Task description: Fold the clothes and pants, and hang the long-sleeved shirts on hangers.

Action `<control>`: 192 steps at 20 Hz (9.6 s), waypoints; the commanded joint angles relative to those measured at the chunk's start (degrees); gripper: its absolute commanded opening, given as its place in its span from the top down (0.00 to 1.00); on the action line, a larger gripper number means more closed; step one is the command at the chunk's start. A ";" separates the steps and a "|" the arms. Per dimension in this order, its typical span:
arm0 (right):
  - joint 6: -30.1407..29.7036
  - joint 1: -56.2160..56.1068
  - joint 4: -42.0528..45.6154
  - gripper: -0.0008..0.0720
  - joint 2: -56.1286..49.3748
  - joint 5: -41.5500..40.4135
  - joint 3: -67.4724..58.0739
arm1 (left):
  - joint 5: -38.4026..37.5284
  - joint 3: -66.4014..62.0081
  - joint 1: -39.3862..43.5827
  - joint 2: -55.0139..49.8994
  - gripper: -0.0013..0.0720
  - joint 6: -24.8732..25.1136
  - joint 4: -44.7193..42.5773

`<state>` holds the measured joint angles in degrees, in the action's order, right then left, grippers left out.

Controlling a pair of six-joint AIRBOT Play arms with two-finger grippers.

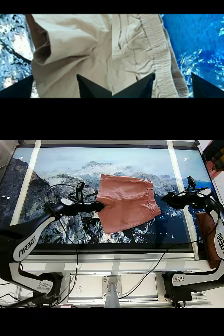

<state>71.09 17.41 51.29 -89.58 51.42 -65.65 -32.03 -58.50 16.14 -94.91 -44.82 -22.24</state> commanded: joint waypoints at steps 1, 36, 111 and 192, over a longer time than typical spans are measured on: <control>-0.72 0.04 0.02 0.27 -0.11 0.42 -0.07 | 3.13 -0.52 2.23 -0.87 0.23 0.24 0.17; -0.46 -13.16 -4.63 0.37 -15.02 -1.86 -12.44 | 30.10 -11.08 4.57 -3.08 0.96 7.80 -8.20; -7.06 6.78 0.66 0.42 19.61 12.11 18.27 | -29.05 -9.03 -15.91 19.15 0.18 -25.83 -47.95; -4.44 -8.90 -28.50 0.96 39.41 27.34 -8.68 | 4.07 7.06 -8.72 70.27 0.96 -6.80 -14.75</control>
<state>61.41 8.49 21.08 -55.09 79.11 -67.99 -33.12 -51.37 7.46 -34.83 -50.19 -38.37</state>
